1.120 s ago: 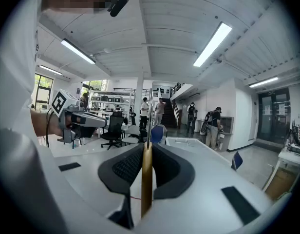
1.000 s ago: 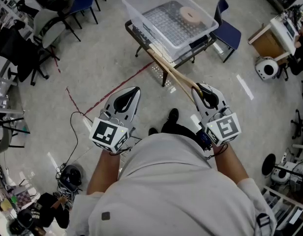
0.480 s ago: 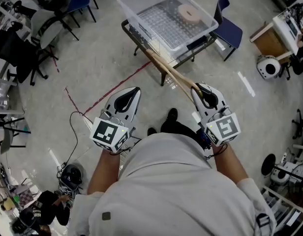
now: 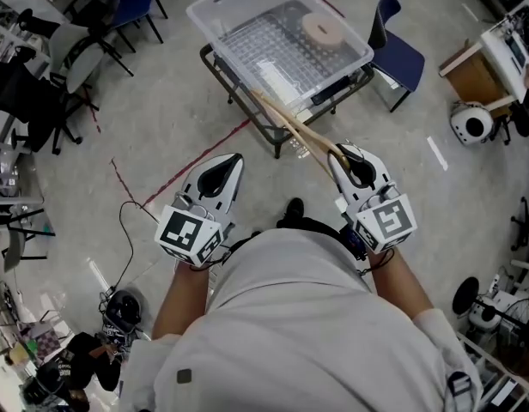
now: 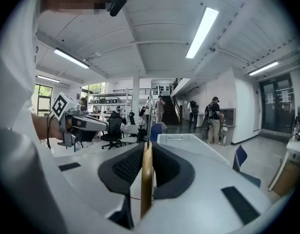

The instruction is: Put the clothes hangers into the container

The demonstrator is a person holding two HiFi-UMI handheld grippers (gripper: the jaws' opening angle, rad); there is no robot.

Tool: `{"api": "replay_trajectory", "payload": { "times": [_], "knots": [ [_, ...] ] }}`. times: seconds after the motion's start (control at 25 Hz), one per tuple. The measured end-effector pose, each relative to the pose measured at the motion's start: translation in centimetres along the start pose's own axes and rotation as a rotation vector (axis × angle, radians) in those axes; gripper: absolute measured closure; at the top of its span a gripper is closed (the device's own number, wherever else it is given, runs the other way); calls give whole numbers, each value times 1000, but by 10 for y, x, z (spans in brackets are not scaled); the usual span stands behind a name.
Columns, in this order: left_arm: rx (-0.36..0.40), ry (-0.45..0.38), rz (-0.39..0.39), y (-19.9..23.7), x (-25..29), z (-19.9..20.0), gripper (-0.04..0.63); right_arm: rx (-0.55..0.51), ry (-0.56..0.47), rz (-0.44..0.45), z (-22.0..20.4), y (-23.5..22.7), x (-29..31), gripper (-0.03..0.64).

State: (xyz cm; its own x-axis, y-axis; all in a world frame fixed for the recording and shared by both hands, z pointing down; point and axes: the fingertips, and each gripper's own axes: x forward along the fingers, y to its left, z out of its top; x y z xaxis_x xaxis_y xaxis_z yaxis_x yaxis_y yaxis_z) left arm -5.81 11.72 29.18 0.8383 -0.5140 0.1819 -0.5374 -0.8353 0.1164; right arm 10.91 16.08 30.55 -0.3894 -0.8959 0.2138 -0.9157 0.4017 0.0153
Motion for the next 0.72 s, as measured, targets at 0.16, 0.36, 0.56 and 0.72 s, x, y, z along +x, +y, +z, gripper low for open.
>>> {"api": "replay_trajectory", "payload": {
  "times": [0.16,0.36,0.56,0.72],
  "knots": [
    [-6,18,16,-3,32,-1,578,-14,-2,33,-4,-31,4,552],
    [-12,26,25,-6,59,-2,578,-7,7,45,-13,-61,7,554],
    [-12,34,24,5,71,0,578,2,11,38,-13,-73,17,552],
    [-11,32,3,25,80,2,578,5,21,21,-10,-76,35,552]
  ]
}}
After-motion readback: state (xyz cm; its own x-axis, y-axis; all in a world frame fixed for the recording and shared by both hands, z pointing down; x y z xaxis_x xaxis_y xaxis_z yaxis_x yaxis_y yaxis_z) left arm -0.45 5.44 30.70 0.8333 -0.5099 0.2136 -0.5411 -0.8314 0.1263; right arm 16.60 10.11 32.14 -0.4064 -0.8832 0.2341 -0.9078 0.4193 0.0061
